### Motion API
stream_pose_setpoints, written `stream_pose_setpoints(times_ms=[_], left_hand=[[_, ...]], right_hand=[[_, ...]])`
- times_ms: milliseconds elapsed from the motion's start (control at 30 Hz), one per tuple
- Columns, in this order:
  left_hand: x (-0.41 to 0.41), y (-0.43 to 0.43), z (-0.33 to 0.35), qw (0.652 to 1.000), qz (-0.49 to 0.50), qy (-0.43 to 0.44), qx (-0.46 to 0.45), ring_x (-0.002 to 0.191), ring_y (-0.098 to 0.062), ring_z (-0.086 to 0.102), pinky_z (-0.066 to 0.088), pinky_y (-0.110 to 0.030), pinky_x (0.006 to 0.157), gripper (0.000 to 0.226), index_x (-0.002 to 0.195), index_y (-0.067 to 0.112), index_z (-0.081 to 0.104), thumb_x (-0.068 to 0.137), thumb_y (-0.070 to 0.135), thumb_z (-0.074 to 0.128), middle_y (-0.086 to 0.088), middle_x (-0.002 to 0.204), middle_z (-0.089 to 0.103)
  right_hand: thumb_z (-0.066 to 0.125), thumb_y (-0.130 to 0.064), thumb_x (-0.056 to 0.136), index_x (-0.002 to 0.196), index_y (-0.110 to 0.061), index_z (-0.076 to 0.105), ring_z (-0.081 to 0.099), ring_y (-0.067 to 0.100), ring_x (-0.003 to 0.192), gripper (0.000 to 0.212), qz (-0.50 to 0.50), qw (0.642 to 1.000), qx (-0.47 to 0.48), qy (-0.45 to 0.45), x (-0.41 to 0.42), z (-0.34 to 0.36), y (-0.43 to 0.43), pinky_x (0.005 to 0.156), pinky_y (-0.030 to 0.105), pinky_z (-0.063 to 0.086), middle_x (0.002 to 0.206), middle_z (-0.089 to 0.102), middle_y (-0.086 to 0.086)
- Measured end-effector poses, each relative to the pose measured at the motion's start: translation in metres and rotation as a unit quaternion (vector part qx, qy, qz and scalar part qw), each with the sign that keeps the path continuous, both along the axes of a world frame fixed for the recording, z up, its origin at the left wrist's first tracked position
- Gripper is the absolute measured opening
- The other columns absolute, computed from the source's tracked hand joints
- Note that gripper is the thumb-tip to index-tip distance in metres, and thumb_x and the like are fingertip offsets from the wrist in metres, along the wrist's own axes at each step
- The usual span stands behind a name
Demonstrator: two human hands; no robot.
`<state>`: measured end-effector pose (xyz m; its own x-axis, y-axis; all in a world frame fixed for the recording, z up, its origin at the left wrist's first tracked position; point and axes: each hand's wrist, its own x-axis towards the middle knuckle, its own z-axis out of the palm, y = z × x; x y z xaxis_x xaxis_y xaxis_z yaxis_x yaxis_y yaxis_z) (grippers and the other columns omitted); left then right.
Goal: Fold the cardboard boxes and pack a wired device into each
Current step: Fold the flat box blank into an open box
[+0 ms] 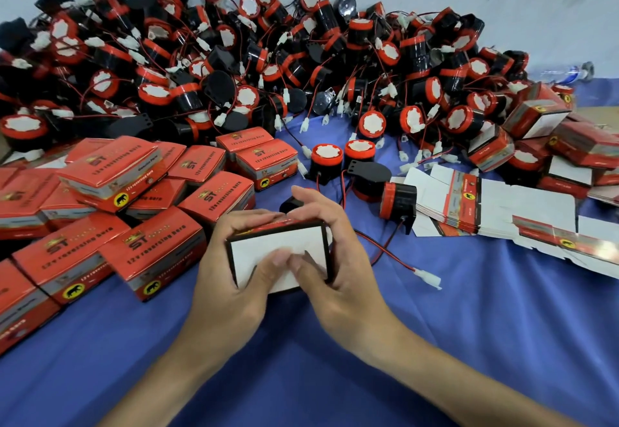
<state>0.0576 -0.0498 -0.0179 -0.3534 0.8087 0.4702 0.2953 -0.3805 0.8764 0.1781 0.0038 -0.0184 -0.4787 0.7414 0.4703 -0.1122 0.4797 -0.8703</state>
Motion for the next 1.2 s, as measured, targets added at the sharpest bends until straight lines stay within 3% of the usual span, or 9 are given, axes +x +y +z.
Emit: stream_pose_setpoints(times_ms=[233,467,633,733,833,933,1033,1133,1200], left_hand=[[0.004,0.004,-0.003,0.999,0.038,0.015,0.012,0.108,0.003,0.059,0.045,-0.01,0.086,0.031,0.103,0.034,0.057,0.079,0.019,0.068,0.024,0.11,0.064],[-0.003,-0.002,0.012,0.976,-0.032,-0.186,-0.107,0.125,-0.025,0.053,0.038,-0.055,0.107,0.049,0.106,0.039,0.066,0.069,0.068,0.053,-0.004,0.132,0.057],[-0.01,0.004,0.015,0.952,-0.062,-0.233,-0.189,0.095,-0.018,0.07,0.052,-0.041,0.086,0.039,0.106,0.039,0.066,0.068,0.041,0.073,0.001,0.106,0.072],[-0.009,0.005,0.018,0.947,-0.035,-0.283,-0.146,0.083,-0.013,0.07,0.057,-0.031,0.067,0.03,0.098,0.028,0.07,0.074,0.046,0.067,-0.003,0.096,0.073],[-0.006,0.003,0.018,0.943,-0.042,-0.304,-0.128,0.085,-0.015,0.071,0.057,-0.026,0.063,0.05,0.102,0.015,0.063,0.079,0.059,0.062,-0.004,0.094,0.074],[-0.004,0.003,0.012,0.976,-0.008,-0.146,-0.164,0.105,-0.008,0.062,0.047,-0.016,0.084,0.047,0.095,0.027,0.063,0.073,0.067,0.055,0.002,0.116,0.064],[-0.013,0.002,0.011,0.988,-0.013,-0.03,-0.151,0.114,0.004,0.05,0.038,-0.001,0.08,0.04,0.083,0.021,0.063,0.082,0.061,0.063,0.013,0.124,0.051],[-0.028,0.001,0.015,0.992,-0.061,0.053,-0.095,0.115,0.0,0.052,0.045,-0.014,0.087,0.041,0.085,0.015,0.066,0.076,0.054,0.06,0.014,0.127,0.049],[-0.037,0.002,0.014,0.982,0.017,0.185,-0.033,0.122,-0.004,0.045,0.039,-0.016,0.096,0.03,0.077,0.021,0.063,0.079,0.051,0.06,0.014,0.131,0.044]], right_hand=[[0.054,0.004,0.078,0.104,-0.025,0.054,0.041,0.016,0.133,0.039,-0.051,0.998,0.008,0.031,-0.005,-0.001,-0.001,0.105,0.049,0.038,0.136,0.047,-0.007],[0.05,-0.016,0.085,0.118,-0.021,0.049,0.031,0.033,0.138,0.033,-0.005,0.987,0.157,0.03,0.0,0.0,-0.003,0.105,0.056,0.032,0.143,0.033,-0.017],[0.046,-0.036,0.096,0.127,-0.015,0.043,0.023,0.031,0.143,0.038,0.007,0.979,0.203,0.003,0.004,0.004,0.001,0.108,0.056,0.029,0.153,0.021,-0.013],[0.061,-0.035,0.086,0.144,-0.01,0.024,0.006,0.021,0.148,0.073,0.004,0.993,0.118,-0.028,0.006,0.0,0.003,0.115,0.054,0.021,0.159,0.007,0.006],[0.071,-0.037,0.074,0.146,-0.027,0.016,0.013,0.015,0.146,0.091,-0.027,0.997,0.038,-0.061,0.0,-0.003,0.003,0.116,0.044,0.026,0.158,0.01,-0.005],[0.071,-0.04,0.075,0.139,-0.042,0.029,0.021,0.009,0.143,0.077,-0.035,0.997,0.041,-0.054,0.0,-0.005,0.007,0.112,0.03,0.031,0.151,0.025,-0.015],[0.071,-0.032,0.08,0.137,-0.041,0.038,0.031,0.014,0.139,0.066,-0.023,0.994,0.09,-0.064,0.002,-0.001,0.009,0.111,0.045,0.034,0.144,0.036,-0.019],[0.069,-0.031,0.083,0.14,-0.026,0.036,0.027,0.02,0.14,0.066,-0.038,0.967,0.236,-0.093,0.004,-0.002,0.012,0.11,0.049,0.032,0.152,0.028,-0.002],[0.068,-0.026,0.082,0.141,-0.022,0.034,0.018,0.025,0.143,0.069,-0.048,0.942,0.296,-0.148,0.009,-0.004,0.018,0.113,0.049,0.025,0.156,0.017,0.006]])
